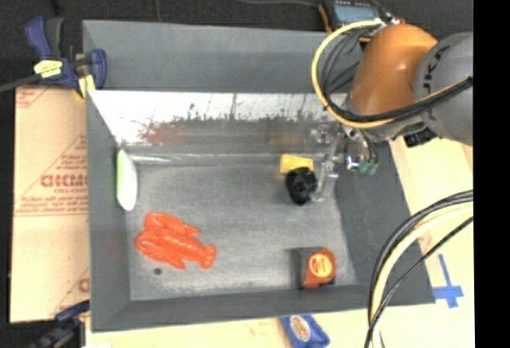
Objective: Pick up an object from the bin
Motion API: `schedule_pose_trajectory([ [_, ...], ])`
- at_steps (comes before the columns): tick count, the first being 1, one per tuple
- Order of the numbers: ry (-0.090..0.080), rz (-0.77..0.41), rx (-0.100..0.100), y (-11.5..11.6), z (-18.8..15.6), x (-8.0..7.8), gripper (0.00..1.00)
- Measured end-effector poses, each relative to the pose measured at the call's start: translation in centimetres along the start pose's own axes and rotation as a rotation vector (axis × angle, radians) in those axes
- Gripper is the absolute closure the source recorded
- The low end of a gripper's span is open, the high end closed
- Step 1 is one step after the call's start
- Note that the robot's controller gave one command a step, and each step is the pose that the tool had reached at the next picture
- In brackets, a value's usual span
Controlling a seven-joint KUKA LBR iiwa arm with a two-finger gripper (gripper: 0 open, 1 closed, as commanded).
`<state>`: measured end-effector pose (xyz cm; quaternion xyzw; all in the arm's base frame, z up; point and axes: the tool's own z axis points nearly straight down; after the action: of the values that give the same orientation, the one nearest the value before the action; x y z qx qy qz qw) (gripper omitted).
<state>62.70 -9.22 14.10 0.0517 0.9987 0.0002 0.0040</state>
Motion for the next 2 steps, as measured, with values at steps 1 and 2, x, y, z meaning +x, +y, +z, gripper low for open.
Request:
schedule_pose_trajectory([
  [1,0.000,0.196,0.000,-0.53,6.47,-0.06,0.00],
  [2,-0.017,0.219,-0.002,-0.68,6.68,-0.04,1.00],
])
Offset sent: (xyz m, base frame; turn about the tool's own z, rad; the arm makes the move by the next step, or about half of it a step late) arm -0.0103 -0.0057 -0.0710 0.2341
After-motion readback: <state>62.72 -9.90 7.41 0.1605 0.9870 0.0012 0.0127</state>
